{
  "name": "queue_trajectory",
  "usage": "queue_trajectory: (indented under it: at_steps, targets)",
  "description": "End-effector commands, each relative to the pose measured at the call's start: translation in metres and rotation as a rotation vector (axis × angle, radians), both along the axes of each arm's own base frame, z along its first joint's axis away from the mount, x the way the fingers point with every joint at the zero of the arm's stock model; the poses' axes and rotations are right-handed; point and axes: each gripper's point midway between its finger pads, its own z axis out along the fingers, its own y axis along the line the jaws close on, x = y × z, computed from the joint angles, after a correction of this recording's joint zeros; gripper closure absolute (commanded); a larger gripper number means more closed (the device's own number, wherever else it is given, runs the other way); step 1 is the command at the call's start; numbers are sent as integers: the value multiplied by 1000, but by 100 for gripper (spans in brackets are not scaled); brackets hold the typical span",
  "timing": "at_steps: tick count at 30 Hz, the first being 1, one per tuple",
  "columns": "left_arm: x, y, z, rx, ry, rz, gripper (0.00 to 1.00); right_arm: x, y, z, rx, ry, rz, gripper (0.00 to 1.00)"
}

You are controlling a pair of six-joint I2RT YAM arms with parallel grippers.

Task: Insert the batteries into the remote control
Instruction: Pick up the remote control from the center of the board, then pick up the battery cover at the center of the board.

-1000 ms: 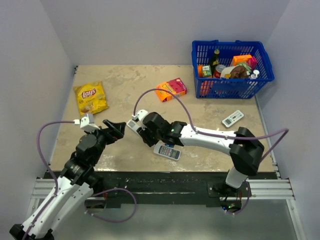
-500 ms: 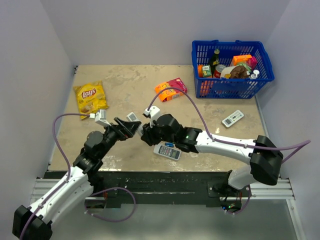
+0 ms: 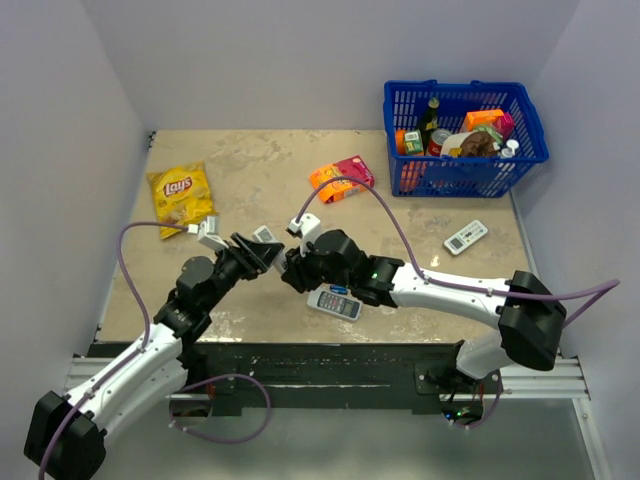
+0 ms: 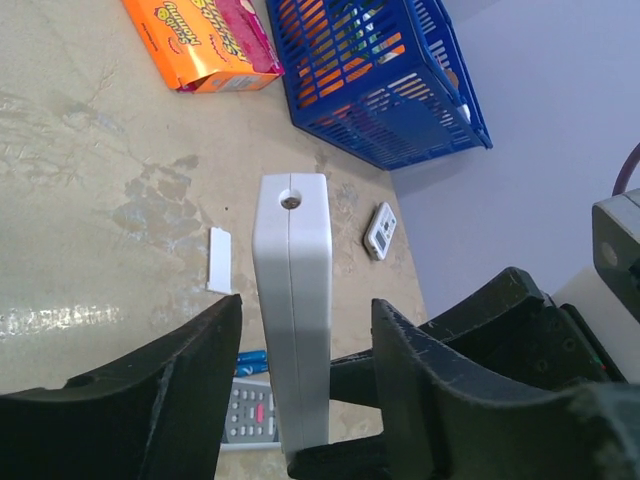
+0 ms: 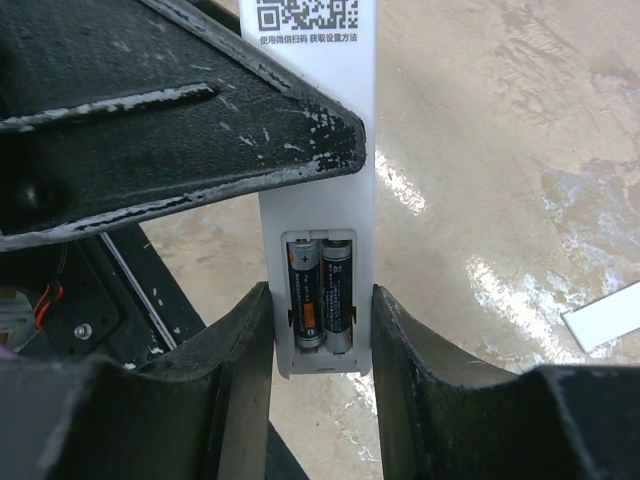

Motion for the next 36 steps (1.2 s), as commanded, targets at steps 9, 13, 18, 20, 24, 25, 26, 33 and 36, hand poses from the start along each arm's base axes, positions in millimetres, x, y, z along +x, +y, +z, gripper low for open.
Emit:
queue_trajectory:
  at_steps: [9,13,18,20,24,25,26,33,36]
  targets:
    - [3,-5,26,-8,-99,-25,75,-3,7,38,117,-25,4,97]
    - [7,3,37,74,-103,13,89,-7,6,44,132,28,-11,74]
    - [21,37,66,319,-140,151,90,11,-17,61,49,45,-172,21]
    - [24,57,81,430,-154,222,91,30,-43,49,-43,74,-301,21]
    - [17,80,100,493,-203,297,92,52,-81,11,-205,174,-439,21]
    - [14,84,103,501,-212,310,92,56,-85,5,-218,201,-468,21]
    - [9,89,108,515,-235,320,92,65,-89,-3,-243,217,-503,22]
    - [-10,110,106,512,-271,375,92,87,-93,-53,-447,272,-597,23]
    - [-15,117,107,523,-280,392,91,92,-90,-65,-454,304,-601,24]
